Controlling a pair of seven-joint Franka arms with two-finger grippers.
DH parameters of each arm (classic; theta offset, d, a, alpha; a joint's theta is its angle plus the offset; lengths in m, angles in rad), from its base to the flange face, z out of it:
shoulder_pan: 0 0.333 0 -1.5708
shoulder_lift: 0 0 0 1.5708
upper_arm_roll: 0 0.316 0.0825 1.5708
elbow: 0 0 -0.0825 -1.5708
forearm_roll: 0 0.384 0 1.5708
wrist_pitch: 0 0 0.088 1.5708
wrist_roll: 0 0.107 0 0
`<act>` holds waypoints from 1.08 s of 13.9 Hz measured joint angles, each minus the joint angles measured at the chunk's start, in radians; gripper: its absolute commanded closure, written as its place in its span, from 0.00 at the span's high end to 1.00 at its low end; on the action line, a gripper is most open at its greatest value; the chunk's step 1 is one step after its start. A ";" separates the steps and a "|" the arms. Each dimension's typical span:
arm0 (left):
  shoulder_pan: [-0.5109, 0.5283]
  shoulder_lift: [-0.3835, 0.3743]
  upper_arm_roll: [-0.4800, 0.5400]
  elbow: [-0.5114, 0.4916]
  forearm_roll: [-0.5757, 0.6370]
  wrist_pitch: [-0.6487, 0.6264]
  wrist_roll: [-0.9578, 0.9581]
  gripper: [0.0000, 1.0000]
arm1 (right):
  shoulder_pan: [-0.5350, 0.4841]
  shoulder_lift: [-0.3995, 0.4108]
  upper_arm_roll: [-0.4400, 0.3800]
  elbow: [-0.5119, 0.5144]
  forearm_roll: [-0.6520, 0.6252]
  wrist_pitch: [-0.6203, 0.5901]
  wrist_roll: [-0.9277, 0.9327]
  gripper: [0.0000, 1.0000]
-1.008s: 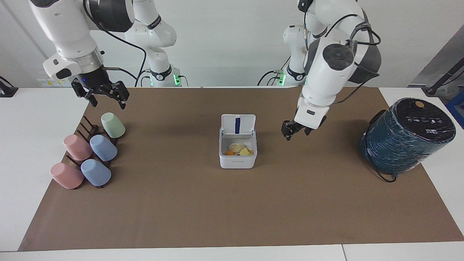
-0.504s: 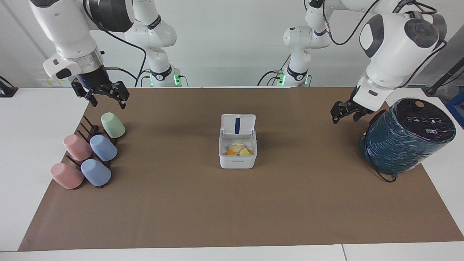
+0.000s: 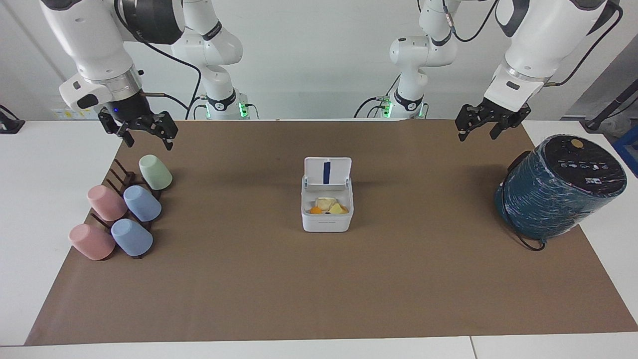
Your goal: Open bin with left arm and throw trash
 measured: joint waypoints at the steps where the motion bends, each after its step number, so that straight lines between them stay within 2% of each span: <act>1: 0.000 -0.006 -0.003 -0.019 0.000 0.014 0.000 1.00 | 0.000 0.000 0.000 0.000 0.000 0.000 0.000 1.00; 5: -0.001 -0.008 -0.010 -0.039 0.000 0.089 0.009 1.00 | 0.000 0.000 0.000 0.000 0.000 0.000 0.000 1.00; 15: -0.001 -0.008 -0.012 -0.040 0.000 0.141 0.059 1.00 | 0.000 0.000 0.000 -0.001 0.024 0.000 0.000 1.00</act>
